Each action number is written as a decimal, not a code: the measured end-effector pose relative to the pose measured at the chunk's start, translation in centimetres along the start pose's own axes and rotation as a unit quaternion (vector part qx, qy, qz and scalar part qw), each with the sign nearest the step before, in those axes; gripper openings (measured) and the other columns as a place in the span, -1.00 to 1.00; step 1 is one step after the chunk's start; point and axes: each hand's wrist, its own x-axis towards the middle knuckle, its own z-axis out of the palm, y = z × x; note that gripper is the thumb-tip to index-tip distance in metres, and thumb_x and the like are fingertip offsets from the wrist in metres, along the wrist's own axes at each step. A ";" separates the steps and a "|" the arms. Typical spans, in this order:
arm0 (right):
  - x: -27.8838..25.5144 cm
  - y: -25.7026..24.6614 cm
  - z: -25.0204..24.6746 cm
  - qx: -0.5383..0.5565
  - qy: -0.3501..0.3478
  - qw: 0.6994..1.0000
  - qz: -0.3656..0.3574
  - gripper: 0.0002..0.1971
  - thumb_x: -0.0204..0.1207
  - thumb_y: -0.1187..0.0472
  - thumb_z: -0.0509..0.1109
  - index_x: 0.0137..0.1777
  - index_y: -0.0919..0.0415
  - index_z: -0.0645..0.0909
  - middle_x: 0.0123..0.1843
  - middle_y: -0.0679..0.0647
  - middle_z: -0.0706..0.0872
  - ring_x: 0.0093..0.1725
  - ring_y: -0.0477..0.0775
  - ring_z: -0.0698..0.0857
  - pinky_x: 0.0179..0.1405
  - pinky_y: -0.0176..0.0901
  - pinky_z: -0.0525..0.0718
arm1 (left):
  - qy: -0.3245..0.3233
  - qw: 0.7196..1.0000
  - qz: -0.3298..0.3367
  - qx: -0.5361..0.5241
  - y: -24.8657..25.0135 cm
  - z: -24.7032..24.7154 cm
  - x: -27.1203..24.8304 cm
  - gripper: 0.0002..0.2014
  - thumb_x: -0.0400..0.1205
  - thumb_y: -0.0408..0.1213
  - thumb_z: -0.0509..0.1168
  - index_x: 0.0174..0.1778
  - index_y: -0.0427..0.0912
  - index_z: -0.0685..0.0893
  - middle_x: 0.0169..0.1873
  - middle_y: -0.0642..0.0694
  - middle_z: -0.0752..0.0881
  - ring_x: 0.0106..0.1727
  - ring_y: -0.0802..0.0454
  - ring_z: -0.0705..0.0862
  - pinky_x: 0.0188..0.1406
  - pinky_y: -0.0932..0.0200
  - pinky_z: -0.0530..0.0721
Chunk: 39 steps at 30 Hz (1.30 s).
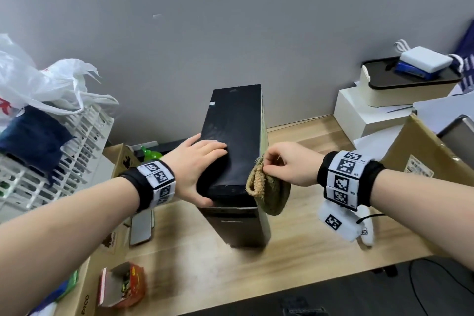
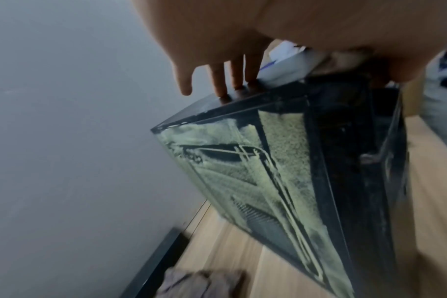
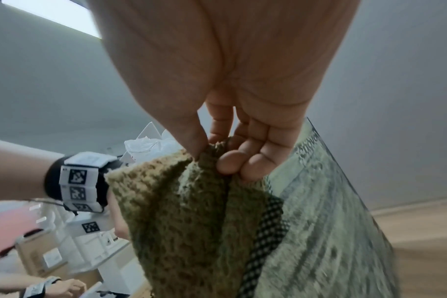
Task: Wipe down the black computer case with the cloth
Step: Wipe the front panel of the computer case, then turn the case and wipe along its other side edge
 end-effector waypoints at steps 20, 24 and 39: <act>1.7 0.2 3.3 0.332 0.058 0.940 0.058 -0.87 0.66 0.21 0.26 -0.14 0.15 0.50 -0.24 0.10 0.63 -0.24 0.10 0.70 -0.04 0.13 0.78 | -0.007 0.965 -0.212 -0.152 0.6 0.0 -0.1 -0.19 0.41 0.32 -0.09 0.40 -0.16 0.52 0.40 -0.17 0.53 0.42 -0.19 0.52 0.46 -0.10 0.45; 2.5 -1.4 6.2 0.305 0.084 0.946 0.066 -0.91 0.63 0.15 0.26 -0.08 0.13 0.48 -0.18 0.14 0.62 -0.25 0.10 0.67 -0.12 0.20 0.80 | 0.035 0.952 -0.271 -0.137 2.7 2.0 0.8 -0.34 0.53 0.17 -0.09 0.44 -0.13 0.46 0.50 -0.13 0.46 0.53 -0.18 0.40 0.51 -0.25 0.36; 2.0 0.4 11.0 0.266 0.149 0.952 -0.011 -0.68 0.34 0.36 0.43 -0.07 -0.10 0.55 -0.11 -0.17 0.64 -0.09 -0.04 0.65 0.02 -0.09 0.70 | 0.066 0.958 -0.257 -0.104 3.0 3.4 1.7 -0.29 0.56 0.14 -0.22 0.57 -0.15 0.28 0.57 -0.16 0.31 0.60 -0.22 0.21 0.60 -0.36 0.12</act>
